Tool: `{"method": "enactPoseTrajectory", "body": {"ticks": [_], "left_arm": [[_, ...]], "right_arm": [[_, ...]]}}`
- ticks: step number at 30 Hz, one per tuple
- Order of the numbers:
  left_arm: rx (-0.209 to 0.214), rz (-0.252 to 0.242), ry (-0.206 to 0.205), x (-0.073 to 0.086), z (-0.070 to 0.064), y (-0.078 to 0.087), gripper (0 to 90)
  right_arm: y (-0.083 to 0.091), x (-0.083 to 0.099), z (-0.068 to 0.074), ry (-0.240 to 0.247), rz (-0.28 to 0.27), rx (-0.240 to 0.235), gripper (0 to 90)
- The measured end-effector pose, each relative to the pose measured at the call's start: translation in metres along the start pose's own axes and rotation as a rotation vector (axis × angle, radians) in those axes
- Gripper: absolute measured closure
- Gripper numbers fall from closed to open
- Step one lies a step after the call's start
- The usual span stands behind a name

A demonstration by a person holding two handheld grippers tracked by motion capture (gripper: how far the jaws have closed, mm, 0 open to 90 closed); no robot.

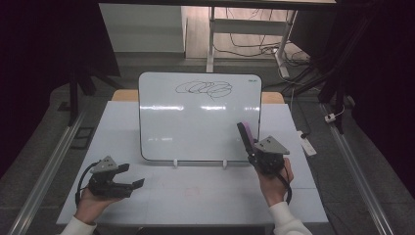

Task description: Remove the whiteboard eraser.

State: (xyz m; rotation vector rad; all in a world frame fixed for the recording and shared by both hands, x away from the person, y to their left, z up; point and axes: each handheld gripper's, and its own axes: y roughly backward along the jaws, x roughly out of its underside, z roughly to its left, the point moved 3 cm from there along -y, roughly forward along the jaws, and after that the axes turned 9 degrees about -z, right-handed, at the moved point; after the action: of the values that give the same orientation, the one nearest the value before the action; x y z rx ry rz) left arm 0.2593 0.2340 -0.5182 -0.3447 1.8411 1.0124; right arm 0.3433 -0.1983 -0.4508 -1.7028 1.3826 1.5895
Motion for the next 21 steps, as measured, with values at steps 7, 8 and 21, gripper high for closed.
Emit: {"method": "enactPoseTrajectory", "body": {"ticks": [7, 8, 21], "left_arm": [[0.0, -0.022, 0.032, -0.002, -0.001, 0.0, 15.9], [0.001, -0.023, 0.035, -0.002, -0.001, 0.001, 15.9], [0.006, -0.032, 0.066, -0.004, -0.002, 0.001, 17.9]], "right_arm": [[0.011, 0.001, 0.012, -0.003, -0.003, -0.072, 65.9], [0.013, 0.003, 0.013, 0.0, -0.001, -0.082, 65.9], [0.035, 0.016, 0.032, 0.003, -0.02, -0.198, 65.9]]}}
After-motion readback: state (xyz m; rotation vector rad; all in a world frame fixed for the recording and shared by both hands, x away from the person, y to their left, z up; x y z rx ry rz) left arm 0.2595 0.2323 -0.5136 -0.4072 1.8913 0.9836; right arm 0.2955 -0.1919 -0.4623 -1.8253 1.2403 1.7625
